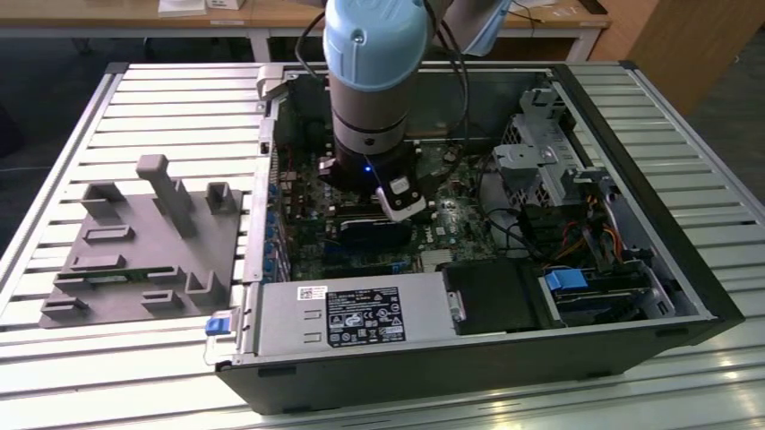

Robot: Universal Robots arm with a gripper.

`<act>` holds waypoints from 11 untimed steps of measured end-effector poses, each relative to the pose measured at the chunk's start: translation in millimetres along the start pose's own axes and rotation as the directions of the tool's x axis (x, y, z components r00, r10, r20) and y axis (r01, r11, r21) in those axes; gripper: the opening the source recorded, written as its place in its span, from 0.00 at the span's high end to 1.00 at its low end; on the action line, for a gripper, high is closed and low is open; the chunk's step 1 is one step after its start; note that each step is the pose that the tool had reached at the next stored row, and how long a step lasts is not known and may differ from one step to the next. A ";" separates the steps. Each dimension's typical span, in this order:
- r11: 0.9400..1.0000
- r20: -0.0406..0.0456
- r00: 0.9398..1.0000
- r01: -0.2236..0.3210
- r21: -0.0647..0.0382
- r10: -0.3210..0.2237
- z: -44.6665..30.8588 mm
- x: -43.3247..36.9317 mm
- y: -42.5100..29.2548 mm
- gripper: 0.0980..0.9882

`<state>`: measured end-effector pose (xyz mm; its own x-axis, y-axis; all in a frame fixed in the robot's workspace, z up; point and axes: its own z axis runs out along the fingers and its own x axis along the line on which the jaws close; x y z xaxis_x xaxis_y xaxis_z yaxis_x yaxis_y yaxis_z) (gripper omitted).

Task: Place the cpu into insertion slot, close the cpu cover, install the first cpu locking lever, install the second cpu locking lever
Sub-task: 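Install the second cpu locking lever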

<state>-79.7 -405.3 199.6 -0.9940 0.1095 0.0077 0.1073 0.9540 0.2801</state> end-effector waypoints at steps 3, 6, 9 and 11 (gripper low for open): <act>1.000 -0.001 1.000 0.000 -0.013 0.000 2.5 0.4 -1.2 0.99; 1.000 -0.002 1.000 0.000 -0.022 0.000 4.5 1.3 -1.8 0.99; 1.000 -0.002 1.000 0.000 -0.024 0.000 5.5 3.6 -2.4 0.99; 1.000 -0.002 1.000 0.000 -0.023 0.000 5.9 6.2 -2.8 0.99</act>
<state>-86.0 -405.6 193.1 -0.9940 0.1092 0.0102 0.1071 0.9471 0.3025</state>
